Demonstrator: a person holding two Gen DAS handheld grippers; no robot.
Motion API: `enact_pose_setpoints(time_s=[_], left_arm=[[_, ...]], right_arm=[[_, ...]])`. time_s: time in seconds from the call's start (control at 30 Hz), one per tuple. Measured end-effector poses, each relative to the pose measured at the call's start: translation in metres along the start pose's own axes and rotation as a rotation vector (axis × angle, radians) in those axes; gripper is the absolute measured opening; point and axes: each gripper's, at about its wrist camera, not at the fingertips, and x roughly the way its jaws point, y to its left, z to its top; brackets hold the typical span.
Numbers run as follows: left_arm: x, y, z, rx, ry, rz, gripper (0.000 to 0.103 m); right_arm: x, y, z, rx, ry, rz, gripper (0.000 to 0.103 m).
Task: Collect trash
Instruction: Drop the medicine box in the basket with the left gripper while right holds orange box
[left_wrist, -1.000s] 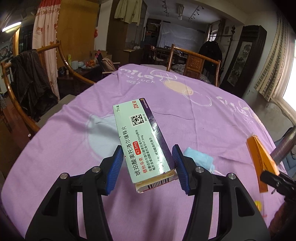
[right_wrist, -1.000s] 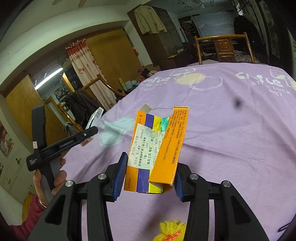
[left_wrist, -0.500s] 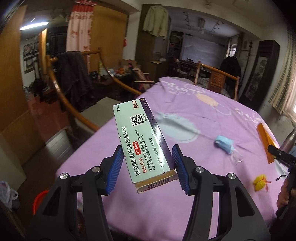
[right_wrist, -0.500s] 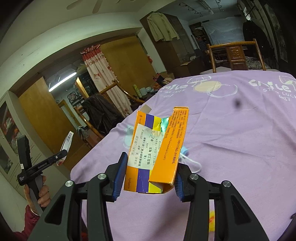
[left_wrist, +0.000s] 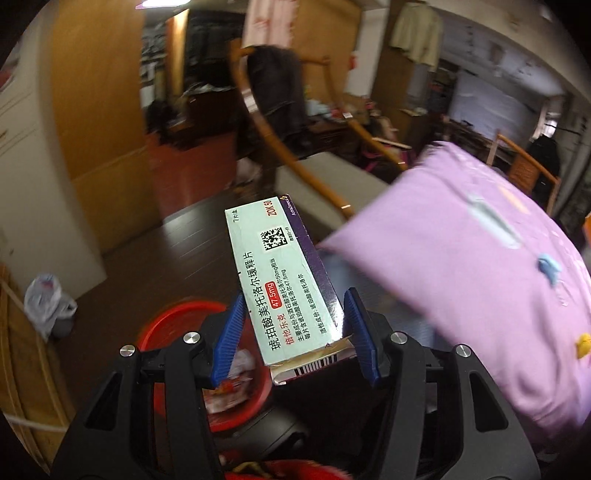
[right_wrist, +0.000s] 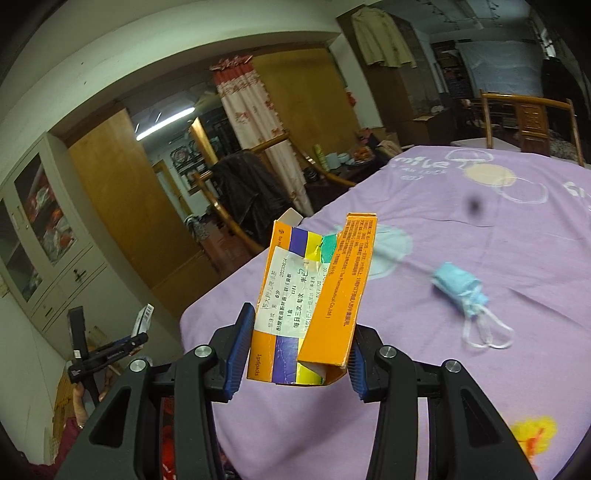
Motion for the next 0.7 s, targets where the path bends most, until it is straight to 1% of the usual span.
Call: enact_pose_setpoints(time_s=[0.07,0.1,0.13,0.17,0.2,0.33,0.43,0.53,0.7], left_arm=[[0.006,0.025,-0.009,-0.030,0.012,0.026,0.056],[0.008,0.033,-0.012,-0.038,0.024,0.046,0.066],[0.012,0.045,-0.017,-0.056,0.037,0.091,0.075],[0.012,0.052,-0.020,-0.072,0.033,0.119,0.087],[0.011,0.059,-0.024,-0.088,0.024,0.139,0.090],[0.005,0.091,-0.031,-0.146,0.013,0.171,0.091],[0.001,0.111,-0.031,-0.199,-0.003,0.193,0.094],[-0.001,0.127,-0.032,-0.232,-0.009,0.215,0.096],[0.001,0.146,-0.031,-0.246,-0.011,0.258,0.096]], right_arm=[[0.015,0.019,0.001,-0.022,0.025,0.021,0.045],[0.023,0.029,0.002,-0.035,0.039,0.031,0.045],[0.029,0.038,0.002,-0.046,0.050,0.039,0.045],[0.037,0.050,0.002,-0.062,0.067,0.051,0.045],[0.046,0.062,0.001,-0.079,0.084,0.065,0.045],[0.077,0.110,-0.002,-0.148,0.151,0.123,0.045],[0.102,0.144,-0.010,-0.198,0.212,0.174,0.045],[0.128,0.176,-0.026,-0.244,0.287,0.223,0.046],[0.172,0.224,-0.056,-0.311,0.410,0.284,0.046]])
